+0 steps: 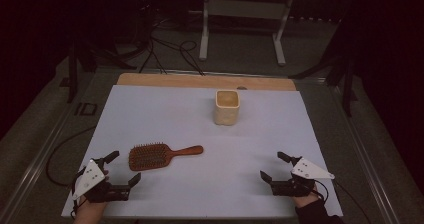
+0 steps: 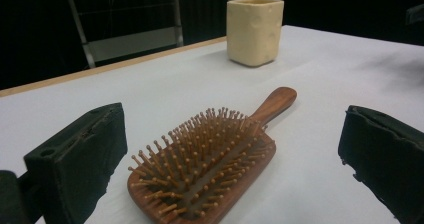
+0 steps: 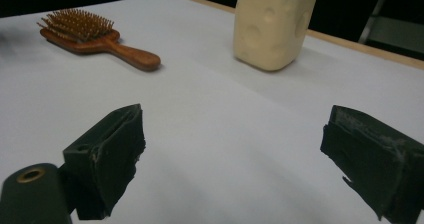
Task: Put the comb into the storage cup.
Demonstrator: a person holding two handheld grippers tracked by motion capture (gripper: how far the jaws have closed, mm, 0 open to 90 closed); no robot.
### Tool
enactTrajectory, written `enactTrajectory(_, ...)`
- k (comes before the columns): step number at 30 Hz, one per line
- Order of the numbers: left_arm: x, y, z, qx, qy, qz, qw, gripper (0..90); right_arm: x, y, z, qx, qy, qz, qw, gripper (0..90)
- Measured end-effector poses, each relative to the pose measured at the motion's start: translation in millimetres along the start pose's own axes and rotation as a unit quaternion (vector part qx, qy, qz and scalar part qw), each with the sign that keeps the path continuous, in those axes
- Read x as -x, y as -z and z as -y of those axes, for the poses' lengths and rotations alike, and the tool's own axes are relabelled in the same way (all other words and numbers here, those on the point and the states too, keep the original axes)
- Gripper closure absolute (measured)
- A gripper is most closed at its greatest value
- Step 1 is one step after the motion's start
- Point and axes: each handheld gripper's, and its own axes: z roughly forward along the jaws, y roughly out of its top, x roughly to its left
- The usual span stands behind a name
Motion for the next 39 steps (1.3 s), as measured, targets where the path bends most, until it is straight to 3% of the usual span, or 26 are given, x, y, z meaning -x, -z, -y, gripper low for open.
enactTrajectory(8,-0.3,-0.7,0.4,0.001,0.005,0.004,1.0,0.1,-1.8,-0.9,1.9,0.002,0.016,0.005,0.9999,9.1)
enactTrajectory(28,4.1,-4.0,-10.6,-0.003,-0.007,0.018,0.9998,0.0,-6.0,0.6,-0.7,0.011,0.02,0.018,0.9996,9.1)
enactTrajectory(35,4.5,-1.7,-27.7,0.011,-0.009,0.017,0.9998,0.0,-7.9,0.8,-2.2,0.016,0.013,0.015,0.9997,9.2)
enactTrajectory(39,5.3,-1.0,-42.1,0.007,-0.024,0.022,0.9995,0.1,-10.9,-0.8,-3.5,0.014,0.016,0.013,0.9997,9.2)
